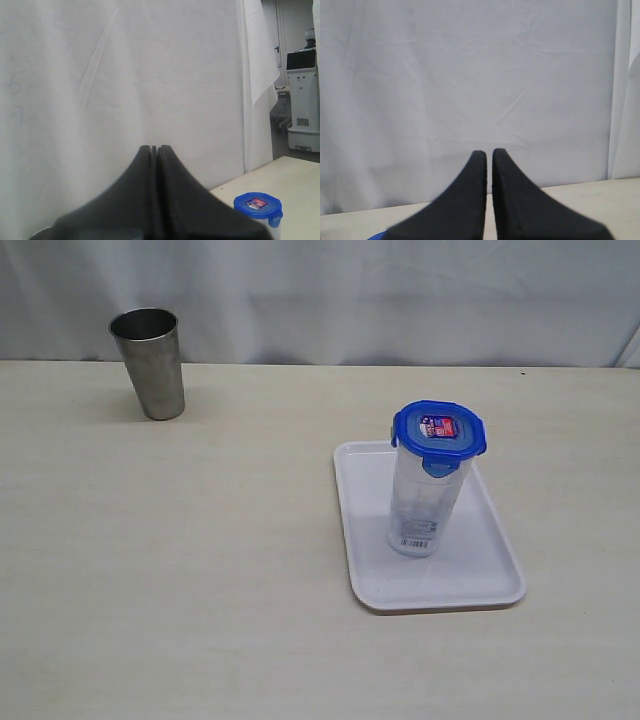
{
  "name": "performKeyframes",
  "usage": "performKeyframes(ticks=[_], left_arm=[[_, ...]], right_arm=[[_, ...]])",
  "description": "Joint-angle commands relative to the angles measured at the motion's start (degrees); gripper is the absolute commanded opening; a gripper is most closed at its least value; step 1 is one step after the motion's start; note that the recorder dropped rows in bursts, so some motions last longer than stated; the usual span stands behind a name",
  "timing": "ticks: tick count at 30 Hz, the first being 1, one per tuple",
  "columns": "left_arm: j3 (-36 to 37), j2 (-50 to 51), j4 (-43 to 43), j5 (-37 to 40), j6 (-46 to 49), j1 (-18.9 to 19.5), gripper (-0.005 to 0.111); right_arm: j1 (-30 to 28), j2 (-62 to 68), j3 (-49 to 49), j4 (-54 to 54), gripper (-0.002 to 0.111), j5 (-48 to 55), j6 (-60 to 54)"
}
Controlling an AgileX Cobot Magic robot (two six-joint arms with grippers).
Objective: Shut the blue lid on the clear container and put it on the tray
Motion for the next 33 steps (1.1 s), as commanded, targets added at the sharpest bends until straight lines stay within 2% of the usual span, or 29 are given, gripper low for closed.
performKeyframes(ticks=[1, 4, 8, 10, 12, 14, 20, 23, 26, 28, 33], left_arm=[[0.3, -0.2, 0.1, 0.1, -0.6, 0.2, 0.000], [0.3, -0.2, 0.0, 0.1, -0.6, 0.2, 0.000], [0.3, -0.2, -6.4, -3.4, -0.6, -0.1, 0.000], [0.4, -0.2, -13.5, -3.7, -0.2, -0.1, 0.000], [0.4, -0.2, -24.6, -1.9, 4.1, -0.1, 0.000], [0.5, -0.2, -40.3, 0.3, 15.2, 0.0, 0.000], [0.6, -0.2, -80.9, 5.7, 61.8, 0.0, 0.000], [0.6, -0.4, -95.2, 8.8, 82.6, 0.0, 0.000], [0.6, -2.0, -98.8, 13.7, 94.8, 0.9, 0.000], [0.7, -3.7, -98.8, 16.3, 96.8, 2.7, 0.000], [4.0, -9.9, -98.8, 16.8, 97.0, 11.3, 0.000]], right_arm=[[0.0, -0.2, 0.4, 0.0, 0.004, -0.4, 0.3], [0.0, -0.2, 0.4, 0.0, 0.004, -0.4, 0.3], [0.0, -0.2, 0.4, 0.0, 0.004, -0.4, 0.3], [0.0, -0.2, 0.4, 0.0, 0.004, -0.4, 0.3], [0.0, -0.2, 0.4, 0.0, 0.004, -0.4, 0.3], [0.0, -0.2, 0.4, 0.0, 0.004, -0.4, 0.3], [0.0, -0.2, 0.4, 0.0, 0.004, -0.4, 0.3], [0.0, -0.2, 0.4, 0.0, 0.004, -0.4, 0.3], [0.0, -0.2, 0.4, 0.0, 0.004, -0.4, 0.3], [0.0, -0.2, 0.4, 0.0, 0.004, -0.4, 0.3], [0.0, -0.2, 0.4, 0.0, 0.004, -0.4, 0.3]])
